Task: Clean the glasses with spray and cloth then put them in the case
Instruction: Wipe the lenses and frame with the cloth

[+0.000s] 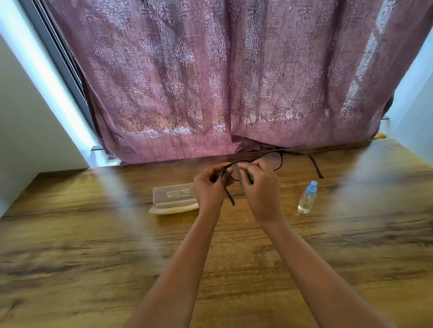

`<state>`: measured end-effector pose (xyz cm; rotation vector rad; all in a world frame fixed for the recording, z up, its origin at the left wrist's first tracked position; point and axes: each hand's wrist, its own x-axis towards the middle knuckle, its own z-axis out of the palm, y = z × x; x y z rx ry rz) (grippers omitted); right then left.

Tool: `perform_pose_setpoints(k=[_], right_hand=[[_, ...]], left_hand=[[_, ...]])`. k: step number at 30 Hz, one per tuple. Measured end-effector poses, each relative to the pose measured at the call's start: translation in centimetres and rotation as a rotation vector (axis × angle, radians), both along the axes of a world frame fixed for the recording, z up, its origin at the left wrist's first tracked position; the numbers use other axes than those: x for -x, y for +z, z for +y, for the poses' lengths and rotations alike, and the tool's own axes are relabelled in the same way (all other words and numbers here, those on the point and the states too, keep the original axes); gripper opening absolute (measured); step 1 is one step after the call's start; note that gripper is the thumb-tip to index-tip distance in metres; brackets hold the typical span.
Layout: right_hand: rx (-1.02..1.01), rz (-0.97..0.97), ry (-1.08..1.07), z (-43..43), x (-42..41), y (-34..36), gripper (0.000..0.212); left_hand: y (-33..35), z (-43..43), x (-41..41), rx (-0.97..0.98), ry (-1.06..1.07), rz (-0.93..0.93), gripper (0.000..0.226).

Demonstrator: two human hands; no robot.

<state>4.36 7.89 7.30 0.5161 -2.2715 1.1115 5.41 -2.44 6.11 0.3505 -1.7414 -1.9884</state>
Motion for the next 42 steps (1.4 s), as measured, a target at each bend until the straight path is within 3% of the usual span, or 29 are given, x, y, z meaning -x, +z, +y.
perform_pose_setpoints(k=[3,9,14,19,25,31,37,42], right_hand=[[0.028,0.005,-0.076,0.5,0.4,0.1,0.018],[-0.054,0.034,0.078,-0.5,-0.5,-0.3,0.022],[-0.018,0.023,-0.036,0.8,0.6,-0.1,0.02],[-0.052,0.006,0.101,-0.6,-0.5,-0.3,0.023],[-0.029,-0.025,-0.04,0.6,0.3,0.2,0.022],[-0.086,-0.007,0.069,-0.4,-0.4,0.2,0.019],[-0.003,-0.046,-0.045,0.8,0.5,0.4,0.023],[0.041,-0.032,0.087,-0.5,-0.4,-0.3,0.023]], left_hand=[[0.1,0.2,0.0,0.015,0.012,-0.022,0.017],[0.4,0.0,0.1,0.03,0.039,-0.02,0.015],[0.7,0.2,-0.1,0.019,0.036,-0.044,0.017],[0.8,0.1,0.0,0.074,0.033,-0.065,0.015],[0.8,0.2,0.3,0.078,0.061,-0.073,0.013],[0.8,0.1,0.4,0.102,0.028,-0.074,0.014],[0.7,0.4,0.4,0.081,0.025,-0.088,0.015],[0.6,0.3,0.7,0.077,0.048,-0.091,0.014]])
